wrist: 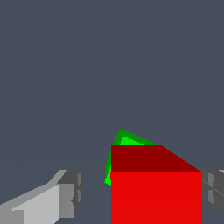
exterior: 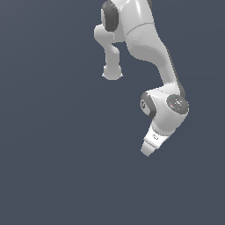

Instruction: Stack the red cube on top of the green cube.

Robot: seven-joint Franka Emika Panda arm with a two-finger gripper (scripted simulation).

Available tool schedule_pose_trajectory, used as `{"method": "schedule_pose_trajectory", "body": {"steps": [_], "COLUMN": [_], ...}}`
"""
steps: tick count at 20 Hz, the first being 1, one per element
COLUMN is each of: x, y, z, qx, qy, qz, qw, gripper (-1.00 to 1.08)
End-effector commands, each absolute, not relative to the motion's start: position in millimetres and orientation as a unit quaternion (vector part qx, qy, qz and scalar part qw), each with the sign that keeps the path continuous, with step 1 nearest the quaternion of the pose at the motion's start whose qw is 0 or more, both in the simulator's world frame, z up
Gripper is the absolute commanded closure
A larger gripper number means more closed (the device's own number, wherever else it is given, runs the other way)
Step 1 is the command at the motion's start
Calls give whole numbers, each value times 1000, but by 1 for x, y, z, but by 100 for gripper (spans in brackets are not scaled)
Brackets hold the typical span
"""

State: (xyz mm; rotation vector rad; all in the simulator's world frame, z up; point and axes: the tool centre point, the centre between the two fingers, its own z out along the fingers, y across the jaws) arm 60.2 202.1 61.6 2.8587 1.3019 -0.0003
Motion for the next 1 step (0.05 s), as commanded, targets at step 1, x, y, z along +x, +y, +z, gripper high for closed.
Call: {"method": "schedule_pose_trajectory", "body": {"steps": [1], "x": [60], "y": [202], "z": [62], "qx": [910], "qy": [414], "qz": [0], "qw": [0], "gripper": [-92]}}
